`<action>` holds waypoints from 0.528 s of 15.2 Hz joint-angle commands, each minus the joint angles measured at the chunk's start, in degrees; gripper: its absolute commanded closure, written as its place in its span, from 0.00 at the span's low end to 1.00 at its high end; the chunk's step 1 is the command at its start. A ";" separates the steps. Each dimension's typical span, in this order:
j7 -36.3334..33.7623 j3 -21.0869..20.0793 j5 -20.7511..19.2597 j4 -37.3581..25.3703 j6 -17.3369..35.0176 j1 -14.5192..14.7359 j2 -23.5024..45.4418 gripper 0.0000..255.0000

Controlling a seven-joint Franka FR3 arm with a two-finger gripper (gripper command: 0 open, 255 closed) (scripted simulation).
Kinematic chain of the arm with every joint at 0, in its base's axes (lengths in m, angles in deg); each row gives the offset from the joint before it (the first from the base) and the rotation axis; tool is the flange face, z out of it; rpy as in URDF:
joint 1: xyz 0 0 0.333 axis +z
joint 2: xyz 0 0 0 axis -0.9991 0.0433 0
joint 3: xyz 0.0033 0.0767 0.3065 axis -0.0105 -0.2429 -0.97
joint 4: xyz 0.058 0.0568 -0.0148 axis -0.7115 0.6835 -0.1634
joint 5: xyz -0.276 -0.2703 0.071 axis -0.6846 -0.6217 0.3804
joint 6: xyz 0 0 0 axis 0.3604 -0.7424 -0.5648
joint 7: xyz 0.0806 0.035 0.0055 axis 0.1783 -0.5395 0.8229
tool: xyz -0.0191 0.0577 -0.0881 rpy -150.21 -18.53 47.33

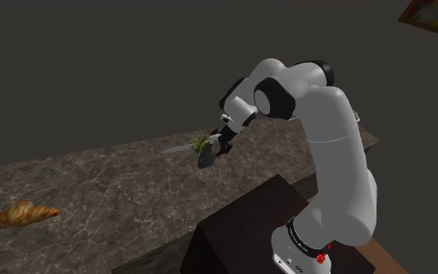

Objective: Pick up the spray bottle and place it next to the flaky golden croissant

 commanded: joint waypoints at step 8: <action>0.49 -1.39 1.71 -0.86 1.11 0.02 1.90 0.00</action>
